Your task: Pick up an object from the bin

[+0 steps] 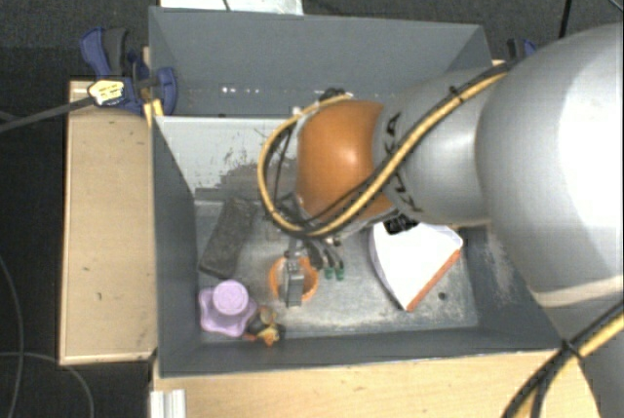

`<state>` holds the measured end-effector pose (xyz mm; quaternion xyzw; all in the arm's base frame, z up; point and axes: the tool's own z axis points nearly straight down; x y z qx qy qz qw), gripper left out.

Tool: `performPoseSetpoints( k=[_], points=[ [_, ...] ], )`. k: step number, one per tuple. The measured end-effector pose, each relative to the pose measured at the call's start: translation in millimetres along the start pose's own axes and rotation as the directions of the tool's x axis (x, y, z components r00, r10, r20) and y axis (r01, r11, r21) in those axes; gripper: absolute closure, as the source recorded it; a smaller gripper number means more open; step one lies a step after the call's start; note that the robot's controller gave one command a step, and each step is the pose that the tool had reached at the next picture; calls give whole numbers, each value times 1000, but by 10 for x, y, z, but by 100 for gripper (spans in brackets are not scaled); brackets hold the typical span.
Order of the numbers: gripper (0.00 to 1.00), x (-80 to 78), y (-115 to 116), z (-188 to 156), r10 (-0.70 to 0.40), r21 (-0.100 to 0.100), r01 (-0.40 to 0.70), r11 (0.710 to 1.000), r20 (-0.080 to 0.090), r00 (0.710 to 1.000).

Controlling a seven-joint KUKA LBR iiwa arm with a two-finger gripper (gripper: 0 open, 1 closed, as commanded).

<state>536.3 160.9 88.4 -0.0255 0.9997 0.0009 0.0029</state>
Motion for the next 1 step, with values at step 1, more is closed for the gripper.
performPoseSetpoints(
  k=[1],
  points=[
    [0,13,-130,235,30,-4,-31,1000,-10,999]
  ],
)
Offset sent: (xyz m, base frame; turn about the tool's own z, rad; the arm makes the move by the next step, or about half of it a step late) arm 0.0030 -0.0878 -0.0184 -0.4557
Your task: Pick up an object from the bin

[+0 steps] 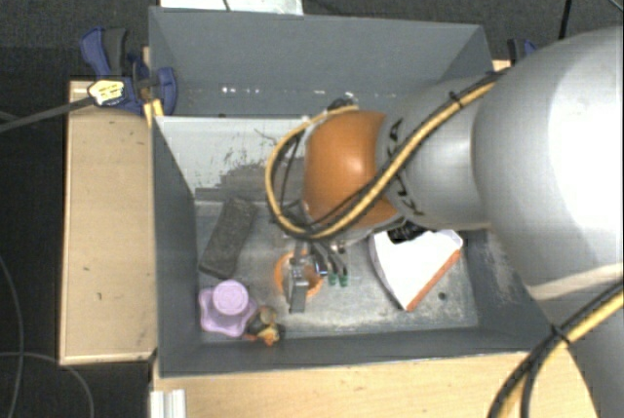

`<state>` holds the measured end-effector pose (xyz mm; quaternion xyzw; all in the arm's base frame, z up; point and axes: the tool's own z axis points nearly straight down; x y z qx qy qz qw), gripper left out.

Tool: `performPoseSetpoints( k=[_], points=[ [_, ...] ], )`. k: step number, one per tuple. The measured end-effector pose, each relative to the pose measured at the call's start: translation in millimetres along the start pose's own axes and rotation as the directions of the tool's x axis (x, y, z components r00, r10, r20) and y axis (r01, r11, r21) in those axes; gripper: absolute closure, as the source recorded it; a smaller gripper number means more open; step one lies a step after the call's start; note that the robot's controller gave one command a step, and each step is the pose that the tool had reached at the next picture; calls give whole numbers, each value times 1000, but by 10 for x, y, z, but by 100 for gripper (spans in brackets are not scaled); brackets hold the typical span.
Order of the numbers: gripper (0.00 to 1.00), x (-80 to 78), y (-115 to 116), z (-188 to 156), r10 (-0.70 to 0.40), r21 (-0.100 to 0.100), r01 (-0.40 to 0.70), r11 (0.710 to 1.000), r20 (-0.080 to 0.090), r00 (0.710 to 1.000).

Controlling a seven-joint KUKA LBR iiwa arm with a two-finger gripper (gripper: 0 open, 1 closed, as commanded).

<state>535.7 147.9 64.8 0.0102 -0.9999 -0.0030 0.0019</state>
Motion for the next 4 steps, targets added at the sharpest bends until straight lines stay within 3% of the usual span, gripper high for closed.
performPoseSetpoints(
  k=[1,2,3,4],
  points=[
    [0,-29,-277,-88,-114,3,114,994,8,994],
    [100,-221,-603,-157,111,3,-111,994,10,994],
    [100,-220,-602,-157,111,3,-111,994,10,994],
    [100,-151,-621,-217,7,4,-7,1000,8,1000]
  ],
)
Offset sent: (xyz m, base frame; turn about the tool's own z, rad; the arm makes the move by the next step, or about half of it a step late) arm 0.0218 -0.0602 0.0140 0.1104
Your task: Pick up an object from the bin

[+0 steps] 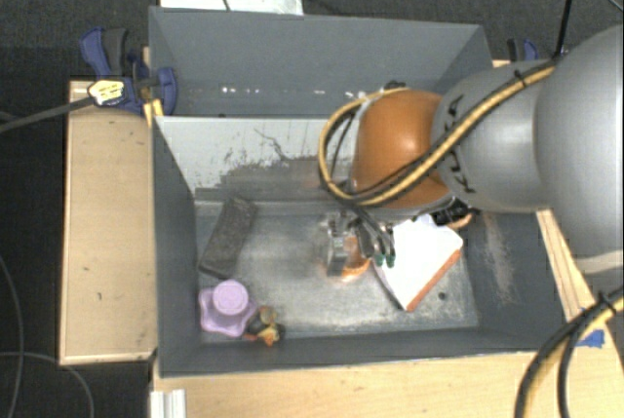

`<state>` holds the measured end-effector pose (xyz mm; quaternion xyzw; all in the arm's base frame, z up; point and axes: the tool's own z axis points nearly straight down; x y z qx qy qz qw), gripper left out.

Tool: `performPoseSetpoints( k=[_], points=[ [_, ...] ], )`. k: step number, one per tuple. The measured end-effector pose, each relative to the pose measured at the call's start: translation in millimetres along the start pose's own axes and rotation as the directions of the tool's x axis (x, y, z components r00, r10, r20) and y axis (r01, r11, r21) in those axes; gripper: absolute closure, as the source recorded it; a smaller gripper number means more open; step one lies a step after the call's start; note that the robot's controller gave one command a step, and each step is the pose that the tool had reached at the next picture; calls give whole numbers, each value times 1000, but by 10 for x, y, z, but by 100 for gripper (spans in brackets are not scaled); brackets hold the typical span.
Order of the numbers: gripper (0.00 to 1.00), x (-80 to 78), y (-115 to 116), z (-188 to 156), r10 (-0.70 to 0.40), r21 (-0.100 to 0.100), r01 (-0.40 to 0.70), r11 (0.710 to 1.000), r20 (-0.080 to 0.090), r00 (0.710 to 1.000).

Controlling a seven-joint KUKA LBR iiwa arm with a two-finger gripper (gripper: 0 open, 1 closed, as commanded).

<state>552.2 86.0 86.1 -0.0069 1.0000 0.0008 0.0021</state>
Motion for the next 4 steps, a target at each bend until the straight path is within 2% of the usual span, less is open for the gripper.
performPoseSetpoints(
  k=[1,2,3,4],
  points=[
    [0,-14,-371,-257,-146,1,146,989,1,989],
    [0,-9,-364,-252,-146,0,146,989,0,989],
    [100,-65,-600,146,-180,-2,180,984,1,984],
    [100,-65,-600,146,-178,-2,178,984,1,984]
  ],
)
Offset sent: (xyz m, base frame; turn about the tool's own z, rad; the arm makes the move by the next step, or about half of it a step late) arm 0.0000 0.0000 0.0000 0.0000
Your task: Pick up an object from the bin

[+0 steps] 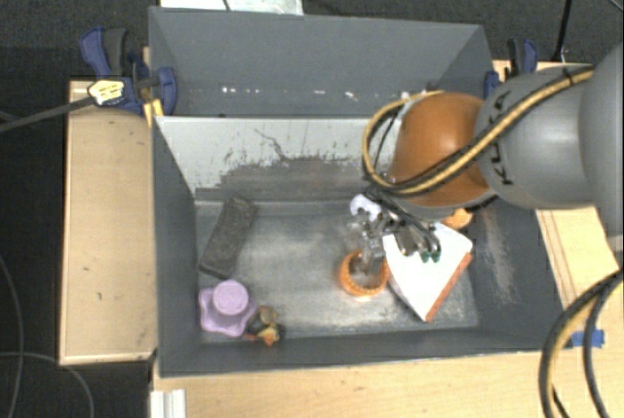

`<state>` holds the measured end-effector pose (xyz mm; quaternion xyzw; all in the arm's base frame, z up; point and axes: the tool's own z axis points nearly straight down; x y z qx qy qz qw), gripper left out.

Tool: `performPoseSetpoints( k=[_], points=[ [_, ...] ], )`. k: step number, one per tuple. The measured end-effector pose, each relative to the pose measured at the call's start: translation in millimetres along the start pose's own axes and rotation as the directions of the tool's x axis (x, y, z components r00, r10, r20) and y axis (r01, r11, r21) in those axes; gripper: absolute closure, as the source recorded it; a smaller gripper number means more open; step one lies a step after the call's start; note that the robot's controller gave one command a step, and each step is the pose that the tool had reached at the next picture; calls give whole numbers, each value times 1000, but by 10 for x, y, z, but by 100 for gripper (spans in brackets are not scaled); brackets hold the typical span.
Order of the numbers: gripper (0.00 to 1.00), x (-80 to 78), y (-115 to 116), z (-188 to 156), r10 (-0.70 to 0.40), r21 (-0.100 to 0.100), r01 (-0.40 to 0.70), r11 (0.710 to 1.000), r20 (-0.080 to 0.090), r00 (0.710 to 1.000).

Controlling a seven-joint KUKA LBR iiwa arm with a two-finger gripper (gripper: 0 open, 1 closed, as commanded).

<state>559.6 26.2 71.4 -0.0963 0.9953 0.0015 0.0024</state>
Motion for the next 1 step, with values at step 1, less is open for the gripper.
performPoseSetpoints(
  k=[1],
  points=[
    [100,-18,10,-403,-31,-1,31,1000,-11,999]
  ],
)
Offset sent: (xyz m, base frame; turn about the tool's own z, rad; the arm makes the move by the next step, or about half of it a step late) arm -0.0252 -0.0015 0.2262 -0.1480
